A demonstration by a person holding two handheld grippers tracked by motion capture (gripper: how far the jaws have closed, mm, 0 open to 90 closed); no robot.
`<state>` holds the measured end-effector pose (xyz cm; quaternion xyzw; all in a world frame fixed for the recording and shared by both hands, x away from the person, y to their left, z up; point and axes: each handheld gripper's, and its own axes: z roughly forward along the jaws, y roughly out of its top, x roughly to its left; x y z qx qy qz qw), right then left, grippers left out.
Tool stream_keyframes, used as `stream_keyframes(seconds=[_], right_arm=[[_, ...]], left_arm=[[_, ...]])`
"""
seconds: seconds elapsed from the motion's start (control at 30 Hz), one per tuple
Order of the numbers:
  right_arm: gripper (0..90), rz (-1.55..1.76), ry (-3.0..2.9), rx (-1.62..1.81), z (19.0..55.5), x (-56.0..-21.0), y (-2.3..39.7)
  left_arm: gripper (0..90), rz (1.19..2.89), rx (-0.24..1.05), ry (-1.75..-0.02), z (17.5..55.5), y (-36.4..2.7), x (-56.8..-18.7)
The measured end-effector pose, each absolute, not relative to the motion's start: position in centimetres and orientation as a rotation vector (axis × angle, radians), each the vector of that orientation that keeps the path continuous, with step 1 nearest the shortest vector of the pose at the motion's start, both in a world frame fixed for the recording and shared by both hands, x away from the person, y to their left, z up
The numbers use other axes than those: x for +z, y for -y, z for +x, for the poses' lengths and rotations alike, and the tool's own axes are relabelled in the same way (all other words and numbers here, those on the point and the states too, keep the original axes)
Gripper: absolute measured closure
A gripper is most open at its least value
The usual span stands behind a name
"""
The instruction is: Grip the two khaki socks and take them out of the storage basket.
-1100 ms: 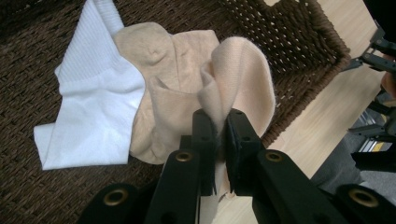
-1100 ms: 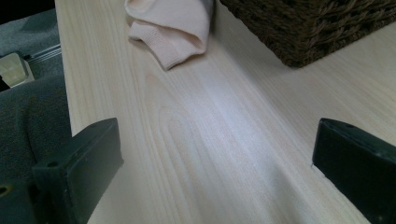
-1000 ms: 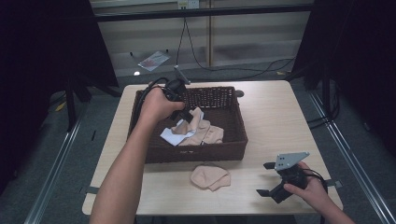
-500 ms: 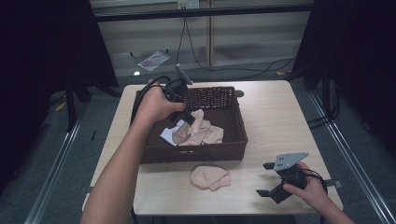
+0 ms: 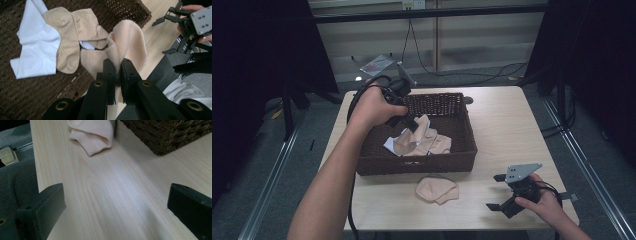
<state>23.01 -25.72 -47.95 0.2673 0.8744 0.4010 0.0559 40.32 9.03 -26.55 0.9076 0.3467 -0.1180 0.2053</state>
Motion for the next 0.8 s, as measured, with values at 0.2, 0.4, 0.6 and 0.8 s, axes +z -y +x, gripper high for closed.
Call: stream_keyframes(seconds=[0.2,0.4,0.6,0.8], right_arm=[[0.9,0.811,-2.652,1.217,23.0,-47.9,25.7],[0.9,0.809,-2.657,1.216,23.0,-47.9,25.7],[0.9,0.809,-2.661,1.213,23.0,-48.0,25.6],[0.9,0.811,-2.659,1.216,23.0,-48.0,25.6]], left_arm=[[83.3,2.531,-0.335,-0.949,39.9,-9.2,-25.3],[83.3,2.538,-0.322,-0.927,39.3,-9.1,-24.4],[83.3,2.551,-0.331,-0.902,38.8,-9.0,-24.1],[83.2,2.546,-0.337,-0.881,38.2,-9.2,-24.2]])
